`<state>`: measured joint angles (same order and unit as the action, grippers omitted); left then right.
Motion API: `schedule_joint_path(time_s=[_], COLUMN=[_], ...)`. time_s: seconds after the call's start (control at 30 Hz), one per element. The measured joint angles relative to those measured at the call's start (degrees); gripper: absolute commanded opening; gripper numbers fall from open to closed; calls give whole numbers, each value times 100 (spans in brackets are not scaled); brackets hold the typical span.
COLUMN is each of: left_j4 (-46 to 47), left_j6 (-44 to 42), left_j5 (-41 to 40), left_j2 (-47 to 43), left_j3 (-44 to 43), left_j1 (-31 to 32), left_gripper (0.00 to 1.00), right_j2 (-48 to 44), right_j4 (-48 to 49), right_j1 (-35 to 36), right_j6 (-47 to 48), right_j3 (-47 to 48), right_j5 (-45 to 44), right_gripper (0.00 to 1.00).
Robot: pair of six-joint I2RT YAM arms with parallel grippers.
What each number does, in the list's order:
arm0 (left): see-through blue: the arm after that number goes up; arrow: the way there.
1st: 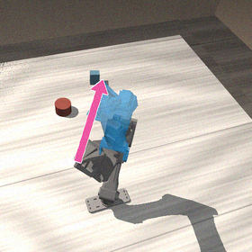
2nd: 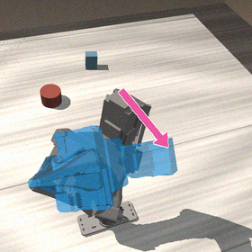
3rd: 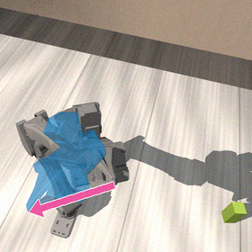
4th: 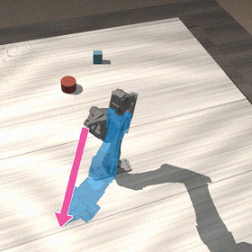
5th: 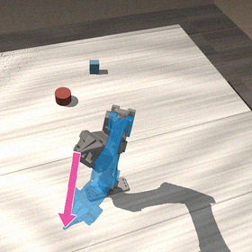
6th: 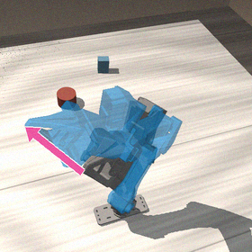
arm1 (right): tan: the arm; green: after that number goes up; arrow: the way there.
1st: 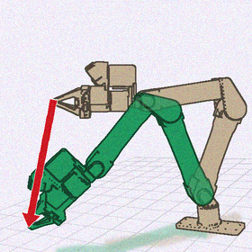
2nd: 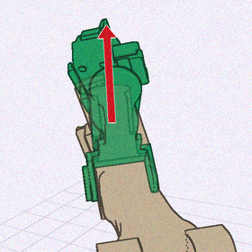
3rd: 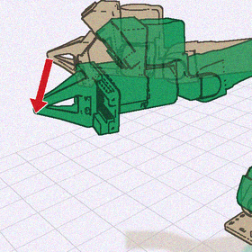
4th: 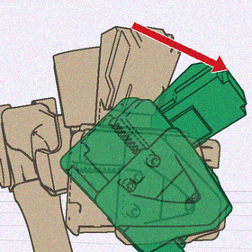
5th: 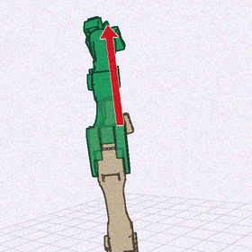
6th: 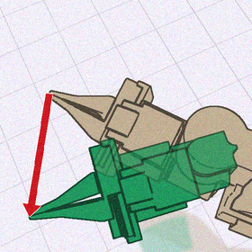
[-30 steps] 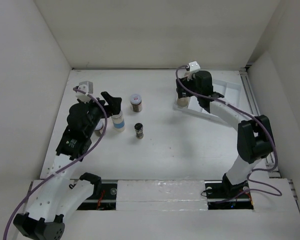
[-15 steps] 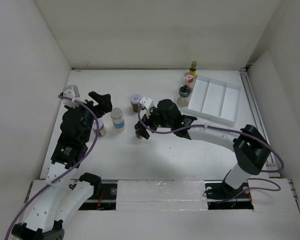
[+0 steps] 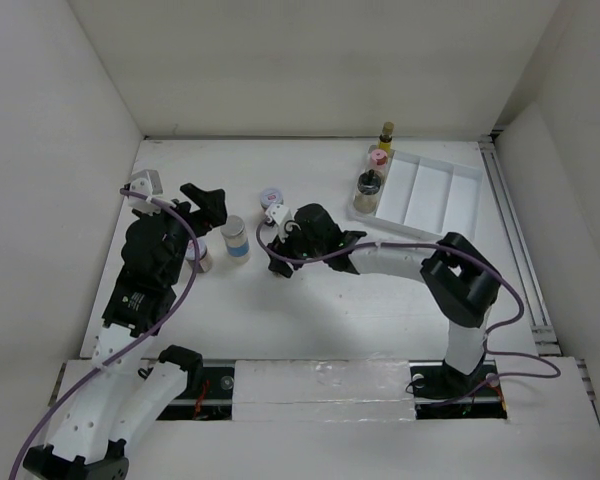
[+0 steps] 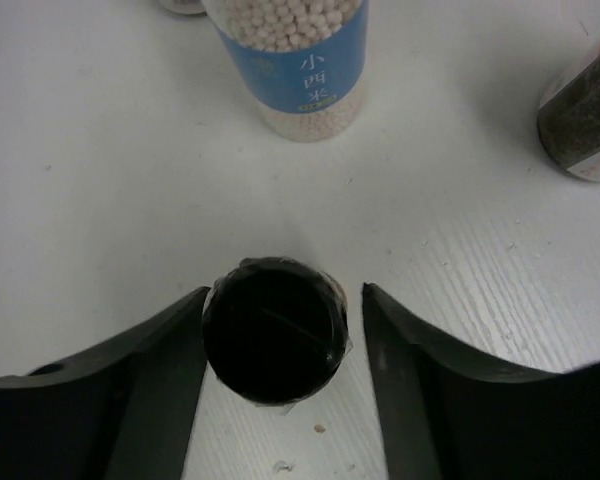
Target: Organize the condiment bottles
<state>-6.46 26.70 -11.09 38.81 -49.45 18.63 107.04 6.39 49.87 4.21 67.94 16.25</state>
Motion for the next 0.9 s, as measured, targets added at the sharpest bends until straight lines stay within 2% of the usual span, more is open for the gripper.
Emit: schedule_joint_path(time_s=[0.1, 0.2, 0.37, 0.5, 0.6, 0.7, 0.8, 0.9], left_j4=[0, 0, 15, 20, 20, 22, 31, 52], left_j6=[-7, -9, -13, -24, -24, -26, -26, -35], left_j5=[59, 96, 188, 264, 330, 363, 378, 385], left_j2=[-9, -9, -7, 4, 4, 7, 7, 7], left_j3=[0, 0, 0, 0, 0, 0, 0, 0], left_j1=[0, 0, 0, 0, 0, 0, 0, 0], left_gripper=[85, 85, 85, 85, 85, 85, 85, 85], right_j2=[55, 144, -2, -879, -1832, -2358, -2461, -2238], right_j4=[101, 175, 127, 26, 149, 341, 479, 402], right_j1=[0, 0, -96, -540, -1237, -2199, -3152, -3792], right_j6=[9, -61, -103, -92, -39, -15, -22, -17], right_j3=[35, 138, 155, 153, 190, 411, 535, 549], right_j5=[-31, -85, -109, -225, -439, -590, -780, -1001], right_gripper=[38, 31, 31, 32, 32, 32, 33, 34])
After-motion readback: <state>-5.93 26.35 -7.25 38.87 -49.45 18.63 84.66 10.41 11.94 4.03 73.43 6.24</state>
